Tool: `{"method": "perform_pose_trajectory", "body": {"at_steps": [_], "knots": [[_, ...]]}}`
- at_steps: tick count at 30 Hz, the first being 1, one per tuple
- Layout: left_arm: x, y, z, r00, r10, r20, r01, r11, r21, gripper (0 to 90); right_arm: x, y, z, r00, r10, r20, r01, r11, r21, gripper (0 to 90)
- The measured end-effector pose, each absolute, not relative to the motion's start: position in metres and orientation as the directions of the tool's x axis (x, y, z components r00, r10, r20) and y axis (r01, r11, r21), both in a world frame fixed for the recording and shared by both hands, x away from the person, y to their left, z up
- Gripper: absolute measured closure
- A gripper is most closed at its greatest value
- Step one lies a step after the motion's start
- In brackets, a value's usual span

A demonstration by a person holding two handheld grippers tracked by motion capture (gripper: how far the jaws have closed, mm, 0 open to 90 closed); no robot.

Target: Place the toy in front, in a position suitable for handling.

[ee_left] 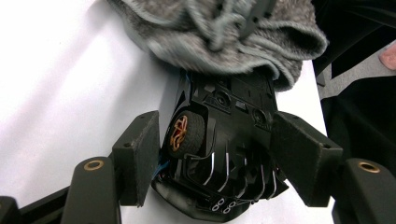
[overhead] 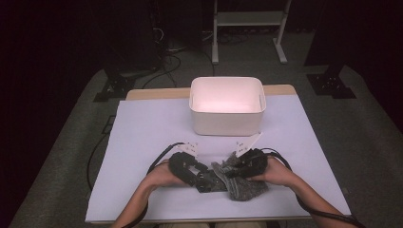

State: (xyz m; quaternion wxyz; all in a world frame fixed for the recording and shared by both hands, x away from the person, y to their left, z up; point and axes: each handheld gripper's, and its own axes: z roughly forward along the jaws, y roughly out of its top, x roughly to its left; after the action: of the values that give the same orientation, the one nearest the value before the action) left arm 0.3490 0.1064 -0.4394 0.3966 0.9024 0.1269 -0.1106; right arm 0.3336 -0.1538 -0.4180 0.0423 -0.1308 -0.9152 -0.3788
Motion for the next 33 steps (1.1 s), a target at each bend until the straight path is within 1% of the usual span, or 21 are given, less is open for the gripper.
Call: {"method": "perform_pose_trajectory", "body": {"at_steps": [2,5,6,8,9,10,16,19,23,29,33], "knots": [[0.349,0.104,-0.441,0.936,0.162,-0.311,0.336,-0.67,0.662,25.7,0.328,-0.156,-0.421,-0.962,0.2,0.186,0.273,0.675,0.685,80.2],[0.353,0.104,-0.443,0.913,0.2,-0.357,0.394,-0.666,0.634,19.8,0.321,-0.157,-0.424,-0.966,0.183,0.182,0.258,0.683,0.683,80.7],[0.354,0.104,-0.445,0.901,0.21,-0.38,0.416,-0.664,0.621,19.1,0.319,-0.157,-0.424,-0.967,0.181,0.179,0.254,0.687,0.68,80.9],[0.355,0.103,-0.447,0.881,0.224,-0.416,0.451,-0.659,0.602,19.3,0.316,-0.157,-0.424,-0.969,0.174,0.175,0.246,0.69,0.681,81.1],[0.356,0.104,-0.447,0.876,0.21,-0.434,0.454,-0.664,0.594,21.7,0.314,-0.157,-0.425,-0.97,0.172,0.175,0.245,0.69,0.681,81.1],[0.357,0.103,-0.447,0.869,0.214,-0.446,0.465,-0.664,0.586,26.3,0.313,-0.157,-0.425,-0.971,0.167,0.172,0.24,0.69,0.683,81.1],[0.358,0.101,-0.445,0.865,0.22,-0.452,0.468,-0.68,0.565,27.0,0.312,-0.156,-0.424,-0.973,0.166,0.162,0.232,0.697,0.678,80.9],[0.355,0.102,-0.444,0.885,0.197,-0.422,0.434,-0.678,0.593,27.3,0.313,-0.156,-0.423,-0.973,0.171,0.157,0.232,0.689,0.687,80.8],[0.346,0.102,-0.439,0.93,0.161,-0.331,0.346,-0.69,0.635,27.8,0.318,-0.157,-0.416,-0.968,0.189,0.162,0.248,0.663,0.707,80.6],[0.329,0.097,-0.429,0.974,0.136,-0.184,0.224,-0.73,0.646,28.3,0.33,-0.153,-0.4,-0.972,0.187,0.141,0.231,0.664,0.711,80.5],[0.32,0.097,-0.425,0.989,0.112,-0.095,0.147,-0.744,0.652,28.6,0.336,-0.15,-0.395,-0.97,0.187,0.156,0.242,0.661,0.71,80.5]]}}
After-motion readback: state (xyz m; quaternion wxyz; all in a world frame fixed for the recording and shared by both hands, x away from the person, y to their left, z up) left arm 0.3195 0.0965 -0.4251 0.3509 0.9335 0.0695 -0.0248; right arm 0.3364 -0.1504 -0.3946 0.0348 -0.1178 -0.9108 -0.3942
